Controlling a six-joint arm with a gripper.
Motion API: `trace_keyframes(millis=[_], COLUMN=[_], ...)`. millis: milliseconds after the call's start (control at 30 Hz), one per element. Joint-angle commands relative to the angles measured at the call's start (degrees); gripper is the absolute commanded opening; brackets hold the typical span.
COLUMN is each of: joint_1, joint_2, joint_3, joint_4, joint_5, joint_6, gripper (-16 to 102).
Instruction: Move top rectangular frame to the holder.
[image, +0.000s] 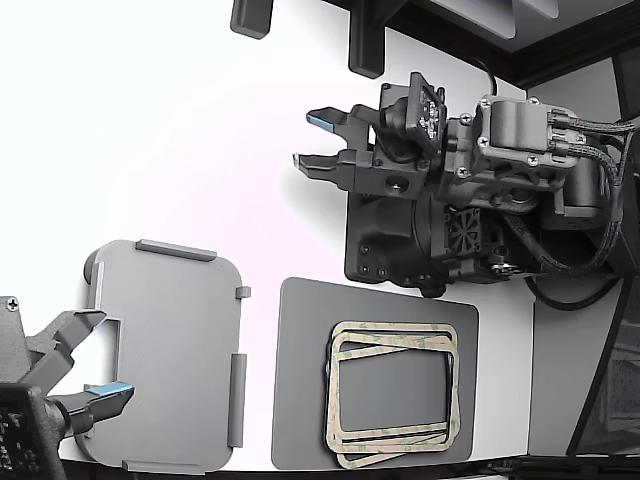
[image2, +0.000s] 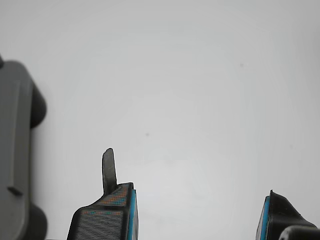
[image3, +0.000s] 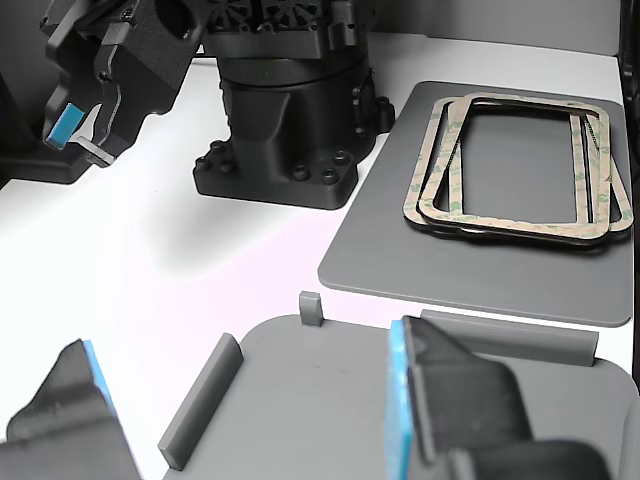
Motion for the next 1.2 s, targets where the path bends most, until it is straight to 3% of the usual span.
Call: trace_keyframes(millis=[0,967,1167], joint_1=[-0.6,-0.6,-0.6], joint_2=[1.2,1.2,-3.4], joint_3=[-1.2,-1.2,-7.9], joint_4=[-0.3,-0.1,-0.3], joint_5=[0.1,1.2,1.6], joint_6=[0.1,1.0,0.7], gripper=[100,100,100])
